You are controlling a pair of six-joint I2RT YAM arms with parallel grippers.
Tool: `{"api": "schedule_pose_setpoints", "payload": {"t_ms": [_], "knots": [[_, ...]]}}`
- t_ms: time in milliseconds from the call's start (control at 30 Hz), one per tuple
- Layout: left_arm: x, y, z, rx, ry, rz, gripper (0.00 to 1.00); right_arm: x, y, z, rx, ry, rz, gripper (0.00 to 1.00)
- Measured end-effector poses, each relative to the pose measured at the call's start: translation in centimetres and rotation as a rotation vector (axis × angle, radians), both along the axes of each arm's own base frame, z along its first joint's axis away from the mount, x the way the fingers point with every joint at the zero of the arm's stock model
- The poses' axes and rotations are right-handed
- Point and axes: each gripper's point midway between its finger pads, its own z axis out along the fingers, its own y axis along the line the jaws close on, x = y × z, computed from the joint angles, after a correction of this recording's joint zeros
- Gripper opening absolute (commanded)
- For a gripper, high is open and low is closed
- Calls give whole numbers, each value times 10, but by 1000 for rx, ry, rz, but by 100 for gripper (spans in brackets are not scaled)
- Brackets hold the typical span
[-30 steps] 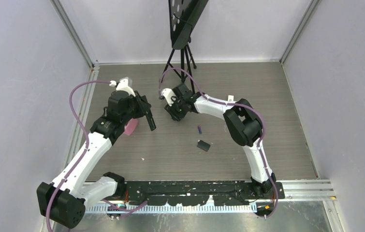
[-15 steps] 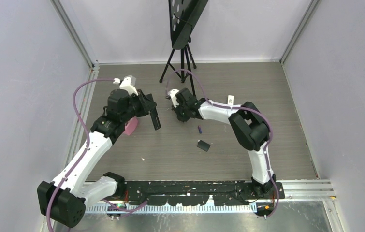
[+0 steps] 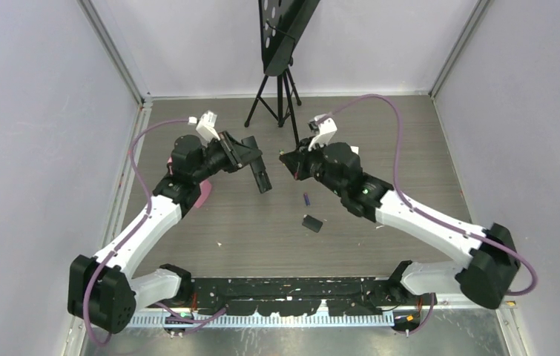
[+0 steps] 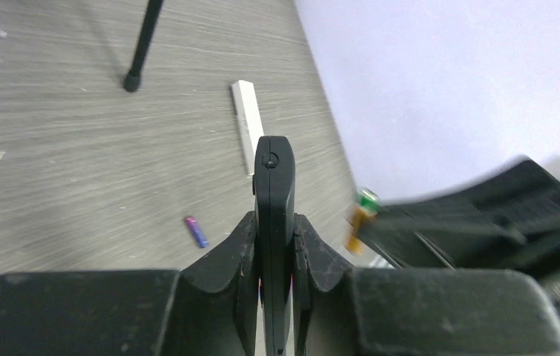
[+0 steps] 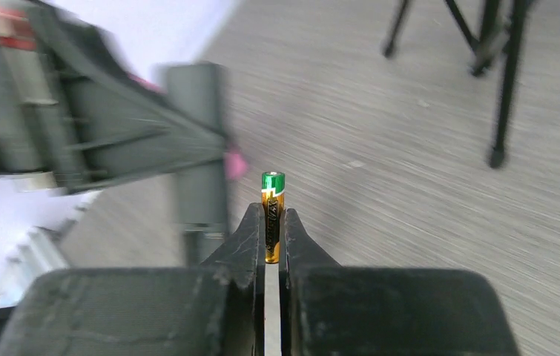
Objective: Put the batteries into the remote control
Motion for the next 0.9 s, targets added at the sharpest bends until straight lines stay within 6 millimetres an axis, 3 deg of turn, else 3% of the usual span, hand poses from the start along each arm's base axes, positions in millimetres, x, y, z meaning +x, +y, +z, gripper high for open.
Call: {"api": "schedule_pose_setpoints", "payload": {"t_ms": [100,233,367,533,900], "knots": [[4,-10,0,-100,47,-15,0,-29,13,47,151,-61,25,0],[6,-17,4,-204,93,-21,0,-54,33,68,236,-84,49,0],[4,-21,20,-288,99,-33,0,-63,40,62,230,-80,28,0],[1,-24,35,-366,113,-54,0,-56,33,50,206,-79,-39,0],[0,-25,39,-398,131,-61,0,-53,26,43,201,-71,-96,0]]}}
